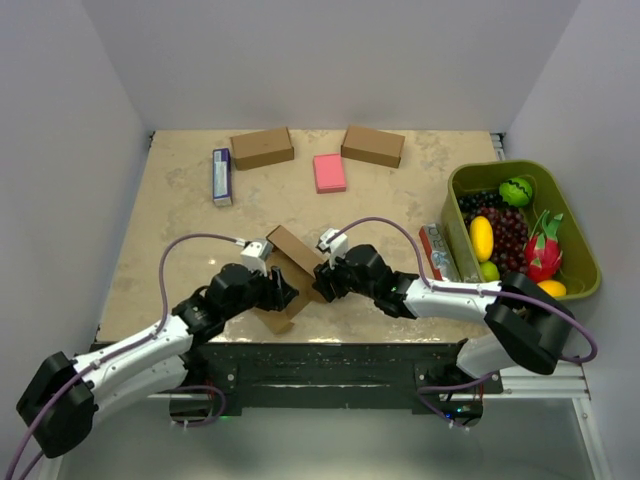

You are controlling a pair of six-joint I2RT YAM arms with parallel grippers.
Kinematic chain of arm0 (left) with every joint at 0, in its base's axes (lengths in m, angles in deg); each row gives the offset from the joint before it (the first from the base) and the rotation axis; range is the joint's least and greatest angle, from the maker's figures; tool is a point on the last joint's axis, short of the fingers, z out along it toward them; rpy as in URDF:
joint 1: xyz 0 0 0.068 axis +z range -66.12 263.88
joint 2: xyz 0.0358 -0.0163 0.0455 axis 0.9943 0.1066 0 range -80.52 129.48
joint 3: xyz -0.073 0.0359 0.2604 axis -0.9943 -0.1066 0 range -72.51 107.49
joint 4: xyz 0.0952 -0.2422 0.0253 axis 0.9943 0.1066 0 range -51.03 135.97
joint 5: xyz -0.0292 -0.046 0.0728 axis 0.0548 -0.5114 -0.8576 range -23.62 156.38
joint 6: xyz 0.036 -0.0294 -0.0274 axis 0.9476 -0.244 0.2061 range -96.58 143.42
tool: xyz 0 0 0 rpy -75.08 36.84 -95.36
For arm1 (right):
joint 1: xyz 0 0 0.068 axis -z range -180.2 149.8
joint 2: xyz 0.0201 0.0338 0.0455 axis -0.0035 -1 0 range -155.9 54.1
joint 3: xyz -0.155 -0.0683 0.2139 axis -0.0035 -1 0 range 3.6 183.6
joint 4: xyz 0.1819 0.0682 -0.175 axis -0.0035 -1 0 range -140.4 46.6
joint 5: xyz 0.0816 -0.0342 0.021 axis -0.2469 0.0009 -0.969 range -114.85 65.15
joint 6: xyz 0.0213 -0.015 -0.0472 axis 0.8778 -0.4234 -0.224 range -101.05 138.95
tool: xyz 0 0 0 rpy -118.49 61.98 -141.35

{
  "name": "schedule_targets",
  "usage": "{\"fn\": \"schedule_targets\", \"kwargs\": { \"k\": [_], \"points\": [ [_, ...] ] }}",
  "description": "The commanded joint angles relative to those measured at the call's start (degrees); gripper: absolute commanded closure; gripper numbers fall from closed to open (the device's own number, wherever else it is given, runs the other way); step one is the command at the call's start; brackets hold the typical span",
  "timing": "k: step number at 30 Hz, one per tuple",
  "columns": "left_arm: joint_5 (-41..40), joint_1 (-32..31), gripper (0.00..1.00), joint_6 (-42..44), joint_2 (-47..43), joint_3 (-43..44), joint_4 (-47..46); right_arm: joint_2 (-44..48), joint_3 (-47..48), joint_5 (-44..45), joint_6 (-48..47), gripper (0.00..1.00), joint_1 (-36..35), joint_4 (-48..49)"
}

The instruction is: Fold the paper box

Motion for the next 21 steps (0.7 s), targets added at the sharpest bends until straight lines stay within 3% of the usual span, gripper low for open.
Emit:
{"fn": "schedule_targets", "kwargs": {
  "k": [1,10,16,19,21],
  "points": [
    [-3.1,-1.6,0.41,-4.4,0.4,-3.2,-8.0,1.5,1.4,1.6,-2.9,0.48,0.3,-2.1],
    [-2.3,-2.1,0.40,-4.5,10.4,-7.9,-16.9,1.2,1.5,0.0,-3.6,0.48,0.6,-2.7],
    [1.8,-2.2,0.48,-5.9,14.8,-9.9,-26.3,1.1,1.5,0.3,-3.9,0.47,0.9,-2.7],
    [3.4,-2.2,0.59,-6.6,18.3,-10.3,-30.4,0.9,1.5,1.0,-3.6,0.46,0.8,-2.9],
    [4.6,-2.2,0.73,-7.3,19.8,-10.5,-32.7,0.5,2.0,2.4,-3.2,0.41,0.7,-3.5]
  ]
}}
